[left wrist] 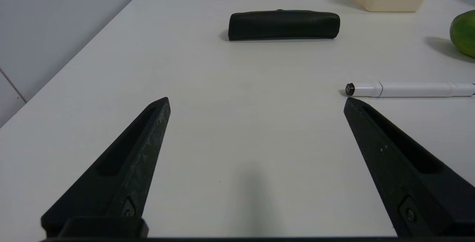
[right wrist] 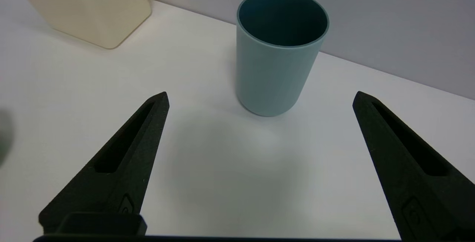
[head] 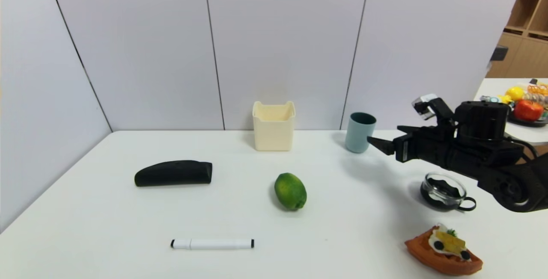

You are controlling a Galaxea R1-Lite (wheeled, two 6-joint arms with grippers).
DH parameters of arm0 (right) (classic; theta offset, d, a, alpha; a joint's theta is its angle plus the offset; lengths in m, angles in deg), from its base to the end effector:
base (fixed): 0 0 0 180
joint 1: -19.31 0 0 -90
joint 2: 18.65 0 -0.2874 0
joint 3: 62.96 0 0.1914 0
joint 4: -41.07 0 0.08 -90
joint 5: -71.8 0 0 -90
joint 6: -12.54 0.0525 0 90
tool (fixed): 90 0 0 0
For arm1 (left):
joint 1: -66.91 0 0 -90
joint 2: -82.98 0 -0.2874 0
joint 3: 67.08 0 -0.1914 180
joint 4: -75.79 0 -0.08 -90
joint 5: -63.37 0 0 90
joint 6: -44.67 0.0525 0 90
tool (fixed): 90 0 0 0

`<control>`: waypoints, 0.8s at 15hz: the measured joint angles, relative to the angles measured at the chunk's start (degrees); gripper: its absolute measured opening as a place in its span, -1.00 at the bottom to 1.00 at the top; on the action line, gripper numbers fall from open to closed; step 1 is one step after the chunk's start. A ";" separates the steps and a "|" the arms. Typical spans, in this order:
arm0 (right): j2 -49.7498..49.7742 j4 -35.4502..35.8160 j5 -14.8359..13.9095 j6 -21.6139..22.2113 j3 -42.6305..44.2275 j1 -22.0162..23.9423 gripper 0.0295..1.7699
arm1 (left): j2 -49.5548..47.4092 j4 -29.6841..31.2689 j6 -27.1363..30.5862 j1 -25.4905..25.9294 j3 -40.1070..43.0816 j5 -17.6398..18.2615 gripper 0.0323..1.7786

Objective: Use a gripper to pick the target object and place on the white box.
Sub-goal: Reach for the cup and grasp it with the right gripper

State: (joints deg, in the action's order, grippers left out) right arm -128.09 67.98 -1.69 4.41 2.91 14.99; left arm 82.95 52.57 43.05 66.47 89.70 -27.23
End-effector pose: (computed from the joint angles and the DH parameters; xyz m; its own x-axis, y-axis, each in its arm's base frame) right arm 0.3570 0.0419 0.1017 0.8945 0.3526 -0.2749 -0.3807 0.9231 -0.0548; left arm 0.0210 0.0004 0.0755 1.0000 0.0028 0.0005 -0.0028 0.9996 -0.0283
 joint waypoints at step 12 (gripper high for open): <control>-14.36 1.58 -0.52 1.35 12.13 -0.91 0.93 | 0.00 0.00 0.00 0.00 0.00 0.02 0.90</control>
State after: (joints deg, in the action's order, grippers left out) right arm -142.45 69.56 -2.22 5.77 15.04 14.08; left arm 82.95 52.57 43.05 66.47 89.70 -27.20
